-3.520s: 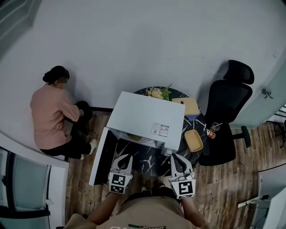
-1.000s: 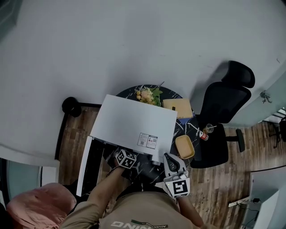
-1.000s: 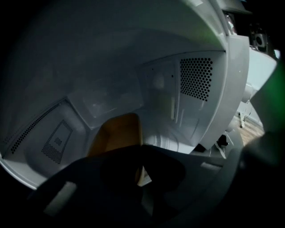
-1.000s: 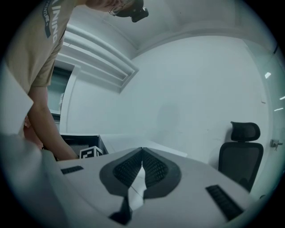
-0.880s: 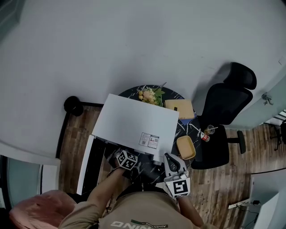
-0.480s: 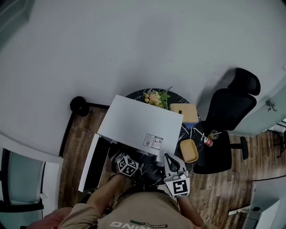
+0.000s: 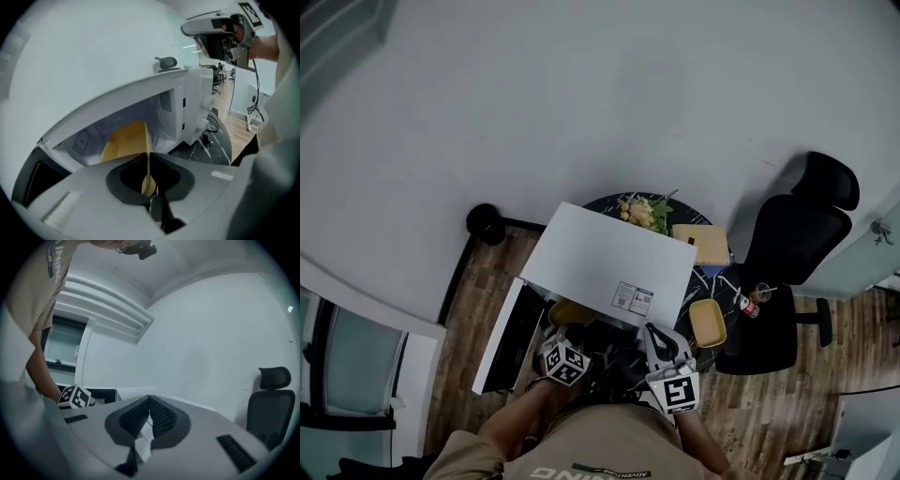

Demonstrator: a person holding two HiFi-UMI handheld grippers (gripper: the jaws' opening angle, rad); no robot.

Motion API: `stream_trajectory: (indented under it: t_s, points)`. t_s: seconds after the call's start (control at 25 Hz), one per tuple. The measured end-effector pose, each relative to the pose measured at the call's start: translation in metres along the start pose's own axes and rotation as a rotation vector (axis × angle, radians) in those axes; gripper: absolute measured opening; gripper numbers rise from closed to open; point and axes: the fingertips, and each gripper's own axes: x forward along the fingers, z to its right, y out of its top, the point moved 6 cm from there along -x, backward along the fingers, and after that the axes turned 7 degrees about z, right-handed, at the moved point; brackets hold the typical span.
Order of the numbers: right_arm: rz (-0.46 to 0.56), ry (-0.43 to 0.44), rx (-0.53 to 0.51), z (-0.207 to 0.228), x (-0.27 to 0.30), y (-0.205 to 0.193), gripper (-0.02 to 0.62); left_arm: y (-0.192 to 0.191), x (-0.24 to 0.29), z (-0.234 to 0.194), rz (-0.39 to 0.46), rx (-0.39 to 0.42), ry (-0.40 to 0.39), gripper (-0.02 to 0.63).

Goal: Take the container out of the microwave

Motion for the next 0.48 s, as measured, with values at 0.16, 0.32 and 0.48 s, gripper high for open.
stream_trajectory:
  t_s: [0.16, 0.32, 0.48]
  points:
    - [0.01, 0.03, -0.007, -0.004, 0.002, 0.002, 0.008, -0.003, -0.02, 0.001, 0.005, -0.031, 0.016, 0.025]
    - [0.01, 0.06, -0.019, -0.006, 0.004, 0.005, 0.008, 0.002, -0.042, 0.005, 0.018, -0.074, 0.028, 0.025]
    - [0.013, 0.077, -0.022, -0.009, 0.005, 0.006, 0.008, 0.01, -0.06, 0.009, 0.026, -0.075, 0.029, 0.025]
